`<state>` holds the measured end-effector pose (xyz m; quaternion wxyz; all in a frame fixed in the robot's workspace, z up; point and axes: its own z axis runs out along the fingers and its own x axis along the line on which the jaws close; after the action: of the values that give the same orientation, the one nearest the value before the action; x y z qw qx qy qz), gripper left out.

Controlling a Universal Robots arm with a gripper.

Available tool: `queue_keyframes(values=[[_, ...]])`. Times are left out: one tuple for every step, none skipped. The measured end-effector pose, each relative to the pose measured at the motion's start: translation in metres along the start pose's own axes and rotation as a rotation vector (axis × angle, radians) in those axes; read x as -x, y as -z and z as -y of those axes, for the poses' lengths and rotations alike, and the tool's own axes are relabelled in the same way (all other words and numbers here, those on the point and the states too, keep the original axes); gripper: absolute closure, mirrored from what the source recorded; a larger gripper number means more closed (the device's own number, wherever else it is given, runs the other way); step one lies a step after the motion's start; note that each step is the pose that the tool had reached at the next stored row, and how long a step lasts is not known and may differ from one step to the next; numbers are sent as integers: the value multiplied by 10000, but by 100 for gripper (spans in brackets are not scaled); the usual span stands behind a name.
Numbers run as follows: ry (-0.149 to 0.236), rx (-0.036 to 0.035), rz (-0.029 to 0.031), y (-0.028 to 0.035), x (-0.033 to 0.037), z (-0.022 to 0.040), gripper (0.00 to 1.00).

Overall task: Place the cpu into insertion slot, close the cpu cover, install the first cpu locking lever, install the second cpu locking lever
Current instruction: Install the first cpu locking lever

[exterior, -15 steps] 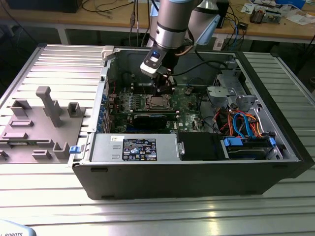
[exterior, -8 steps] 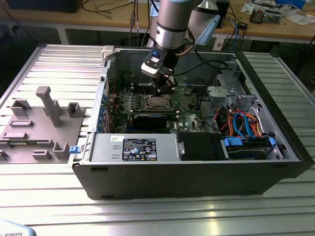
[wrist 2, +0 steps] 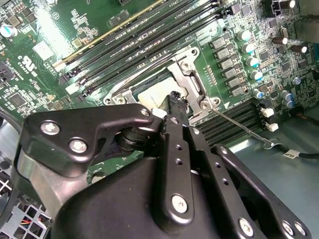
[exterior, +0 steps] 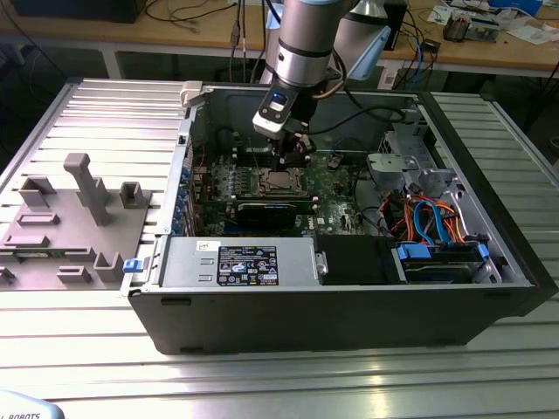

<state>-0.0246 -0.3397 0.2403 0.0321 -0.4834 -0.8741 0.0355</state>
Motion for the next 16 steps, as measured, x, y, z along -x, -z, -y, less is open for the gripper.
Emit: queue_keyframes(values=[[39, -1, 4, 0, 0, 0, 89], [68, -1, 6, 0, 0, 0, 89], [135, -3, 12, 0, 0, 0, 89], [189, -4, 18, 0, 0, 0, 89], [232, -5, 22, 0, 0, 0, 89], [261, -6, 25, 0, 0, 0, 89], [290, -7, 27, 0, 0, 0, 89], [320, -7, 30, 0, 0, 0, 89], [347, -8, 33, 0, 0, 0, 89], [378, -8, 35, 0, 0, 0, 89], [407, -9, 38, 0, 0, 0, 89], [441, -10, 41, 0, 0, 0, 89], [467, -10, 44, 0, 0, 0, 89], [496, -11, 46, 0, 0, 0, 89], [524, -11, 49, 0, 0, 0, 89], [556, -12, 52, 0, 0, 0, 89]])
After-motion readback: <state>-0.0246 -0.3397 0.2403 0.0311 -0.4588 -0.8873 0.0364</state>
